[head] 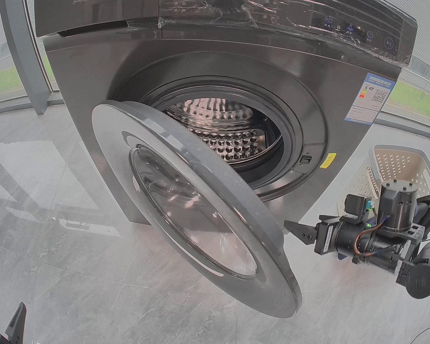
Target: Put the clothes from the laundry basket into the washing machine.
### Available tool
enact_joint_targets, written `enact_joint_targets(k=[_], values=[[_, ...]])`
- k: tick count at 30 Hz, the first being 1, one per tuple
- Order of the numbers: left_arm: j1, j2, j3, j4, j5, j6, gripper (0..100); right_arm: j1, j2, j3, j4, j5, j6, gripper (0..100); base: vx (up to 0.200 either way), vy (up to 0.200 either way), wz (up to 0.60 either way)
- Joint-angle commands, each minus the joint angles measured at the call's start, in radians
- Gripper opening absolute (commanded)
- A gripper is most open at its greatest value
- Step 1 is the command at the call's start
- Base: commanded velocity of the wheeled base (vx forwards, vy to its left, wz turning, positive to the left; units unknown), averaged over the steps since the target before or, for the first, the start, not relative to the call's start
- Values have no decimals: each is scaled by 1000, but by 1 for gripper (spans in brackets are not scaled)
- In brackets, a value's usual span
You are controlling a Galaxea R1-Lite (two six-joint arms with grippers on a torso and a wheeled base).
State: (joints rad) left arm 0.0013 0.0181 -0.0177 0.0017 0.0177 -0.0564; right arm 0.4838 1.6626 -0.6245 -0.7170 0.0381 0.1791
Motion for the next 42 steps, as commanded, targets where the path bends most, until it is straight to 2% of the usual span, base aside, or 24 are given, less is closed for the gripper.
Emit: enact_joint_targets(k=[1,4,8,17,24,31,36,42], values=[[0,-13,16,0,1,0,100,-65,80,-93,-1,-29,5,100,0,0,0],[0,-13,15,0,1,0,100,-68,135,-138,-1,-47,22,100,0,0,0],[0,-13,15,0,1,0,100,-56,167,-149,-2,-46,22,100,0,0,0],[0,-13,15,0,1,0,100,107,143,-64,-1,-47,23,100,0,0,0],[0,-13,15,0,1,0,100,98,125,-47,-2,-47,28,100,0,0,0],[0,-13,15,0,1,0,100,104,135,-64,-7,-47,28,100,-200,0,0],[0,-13,16,0,1,0,100,110,174,-77,-67,-47,25,100,-200,0,0],[0,-13,15,0,1,0,100,141,201,-89,-105,-46,25,100,0,0,0]])
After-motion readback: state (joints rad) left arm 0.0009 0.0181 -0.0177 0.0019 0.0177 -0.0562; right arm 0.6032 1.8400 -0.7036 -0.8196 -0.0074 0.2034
